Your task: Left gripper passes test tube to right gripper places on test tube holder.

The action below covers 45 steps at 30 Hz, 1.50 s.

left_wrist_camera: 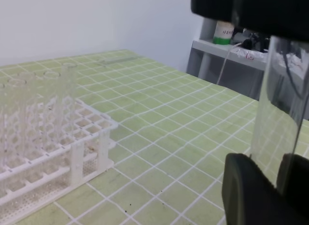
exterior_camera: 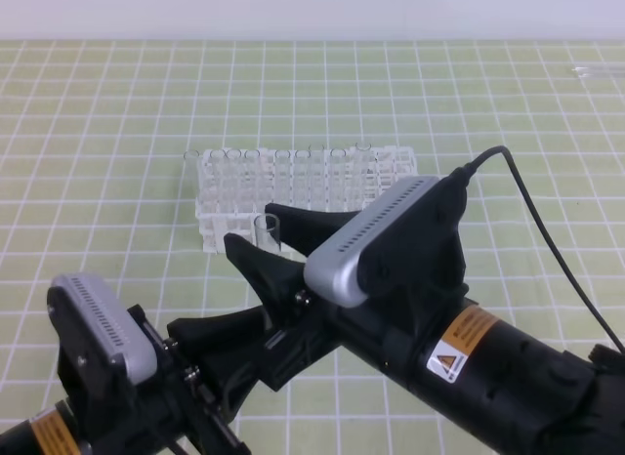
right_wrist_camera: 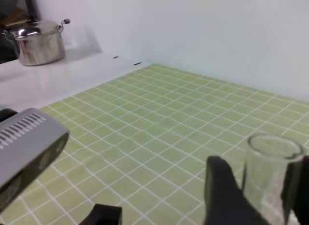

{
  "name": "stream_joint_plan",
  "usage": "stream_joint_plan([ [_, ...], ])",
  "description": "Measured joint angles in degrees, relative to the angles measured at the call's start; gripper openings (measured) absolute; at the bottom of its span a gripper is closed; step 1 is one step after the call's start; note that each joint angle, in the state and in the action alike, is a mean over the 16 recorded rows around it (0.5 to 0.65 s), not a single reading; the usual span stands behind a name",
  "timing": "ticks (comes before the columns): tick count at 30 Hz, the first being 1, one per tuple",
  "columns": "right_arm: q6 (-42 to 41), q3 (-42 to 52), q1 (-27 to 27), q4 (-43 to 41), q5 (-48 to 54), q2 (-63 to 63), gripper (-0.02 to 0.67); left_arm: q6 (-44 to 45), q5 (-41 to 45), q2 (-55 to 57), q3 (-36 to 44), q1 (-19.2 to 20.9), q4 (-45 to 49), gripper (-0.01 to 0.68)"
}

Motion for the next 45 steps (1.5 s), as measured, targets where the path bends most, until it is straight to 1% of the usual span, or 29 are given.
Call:
stream_joint_plan([
  [1, 0.03, -0.01, 0.02, 0.02, 0.0, 0.0, 0.26, 0.0, 0.04, 0.02, -0.01, -0.01, 0.01, 0.041],
  [7, 0.2, -0.06, 0.12, -0.05, 0.0, 0.0, 0.163, 0.0, -0.47, -0.02, 0.01, 0.01, 0.11, 0.023],
  [11, 0.31, -0.1, 0.18, -0.11, 0.0, 0.0, 0.116, 0.0, -0.52, 0.02, -0.01, -0.01, 0.09, 0.031],
  [14, 0.39, -0.13, 0.22, -0.15, 0.0, 0.0, 0.093, 0.0, -0.48, 0.0, 0.0, 0.0, 0.1, 0.039],
  [19, 0.29, -0.14, 0.2, -0.05, -0.05, 0.0, 0.091, -0.01, 0.21, 0.03, -0.02, -0.01, 0.11, 0.098],
  [26, -0.03, -0.14, 0.11, 0.24, -0.24, 0.0, 0.091, -0.65, 1.18, 0.07, -0.04, -0.03, 0.17, 0.246],
  [29, -0.61, -0.14, 0.07, 0.41, -0.32, -0.01, 0.09, -1.09, 1.42, 0.08, -0.04, -0.03, 0.26, 0.295],
  [34, -3.37, -0.14, 0.03, 2.09, -0.4, -0.38, 0.09, -2.33, 1.89, -0.3, -0.06, -0.05, 0.39, 0.341],
  [35, -4.24, -0.14, 0.03, 2.71, -0.38, -0.57, 0.09, -2.65, 2.09, -0.63, -0.06, -0.04, 0.42, 0.341],
  [38, -7.33, -0.14, 0.03, 4.97, -0.32, -1.38, 0.09, -3.48, 3.21, -1.92, -0.06, -0.04, 0.71, 0.305],
  [45, -14.71, -0.14, 0.03, 11.11, 0.84, -4.16, 0.09, -7.65, 9.13, -8.35, -0.04, -0.03, 5.08, 0.156],
])
